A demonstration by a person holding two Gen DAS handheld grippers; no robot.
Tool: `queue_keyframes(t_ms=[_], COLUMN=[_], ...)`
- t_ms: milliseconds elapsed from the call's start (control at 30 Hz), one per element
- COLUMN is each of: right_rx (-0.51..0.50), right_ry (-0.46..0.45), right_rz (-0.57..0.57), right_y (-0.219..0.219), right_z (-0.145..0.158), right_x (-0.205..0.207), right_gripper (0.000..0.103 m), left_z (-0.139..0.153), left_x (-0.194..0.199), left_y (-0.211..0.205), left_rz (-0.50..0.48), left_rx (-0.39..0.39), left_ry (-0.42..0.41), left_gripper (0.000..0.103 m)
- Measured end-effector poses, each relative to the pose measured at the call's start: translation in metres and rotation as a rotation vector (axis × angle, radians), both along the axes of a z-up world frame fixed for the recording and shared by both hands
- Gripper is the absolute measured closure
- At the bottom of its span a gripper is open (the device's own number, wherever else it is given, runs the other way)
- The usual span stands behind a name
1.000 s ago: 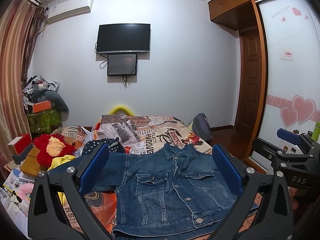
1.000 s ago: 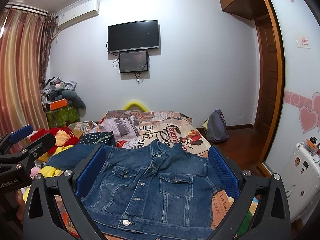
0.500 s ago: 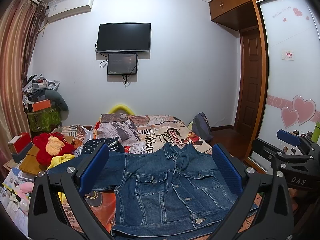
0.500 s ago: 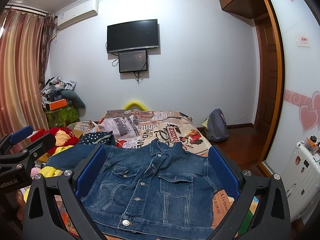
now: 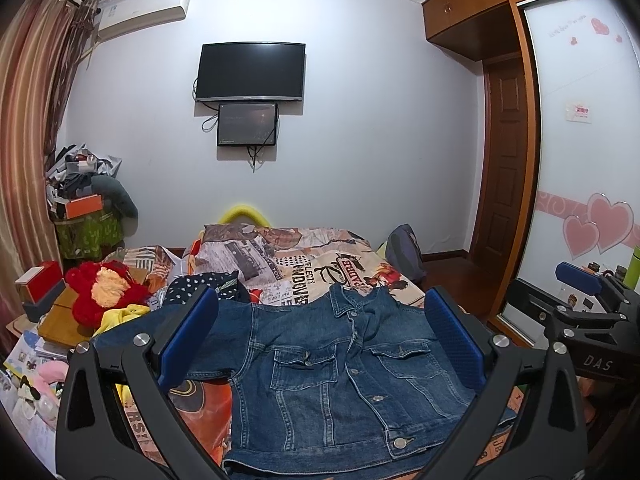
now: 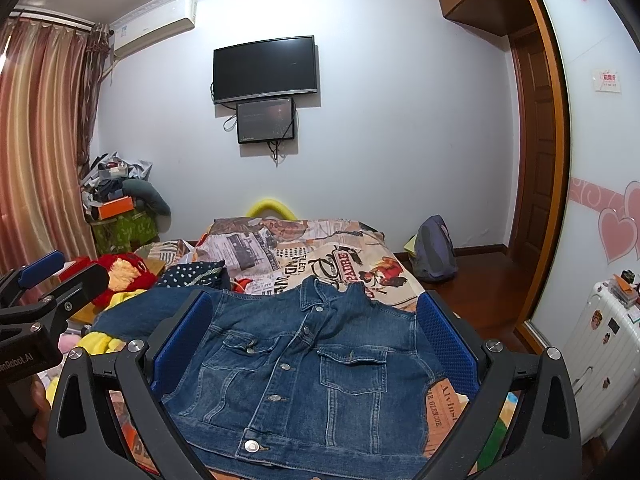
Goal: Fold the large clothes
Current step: 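Lower the left gripper onto the jacket sleeve and grasp its cuff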
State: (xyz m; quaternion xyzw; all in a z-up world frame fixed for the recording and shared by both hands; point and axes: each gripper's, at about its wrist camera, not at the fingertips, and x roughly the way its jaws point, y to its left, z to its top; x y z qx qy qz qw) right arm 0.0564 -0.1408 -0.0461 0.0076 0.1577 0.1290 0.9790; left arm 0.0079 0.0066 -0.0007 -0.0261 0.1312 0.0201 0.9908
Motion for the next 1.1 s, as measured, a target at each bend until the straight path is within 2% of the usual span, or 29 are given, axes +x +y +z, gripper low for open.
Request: queue_keyframes(t_ms=[533,833,1100], right_rx=[0.0,0.001,-0.03], right_ry=[0.049,0.084,0.132], right_rz=[-0.004,-0.003,-0.013], right_y=[0.004,0.011,0.02], right_z=[-0.008,-0.018,-0.031], right_x=[0.026,0.057,0.097], right_gripper=[0.002,0.002,0.002], left_z=[-0.009,-0.021,-0.038], left_x=[0.028,0.065,0.093], left_y=[0.021,0.073,0.149], left_rz=[0.046,0.184,0.368], left_rx=[-0.017,-0.025,-0.032], left_ry=[0.038,0.07,0.097], left_gripper=[0.0,0.0,0.0])
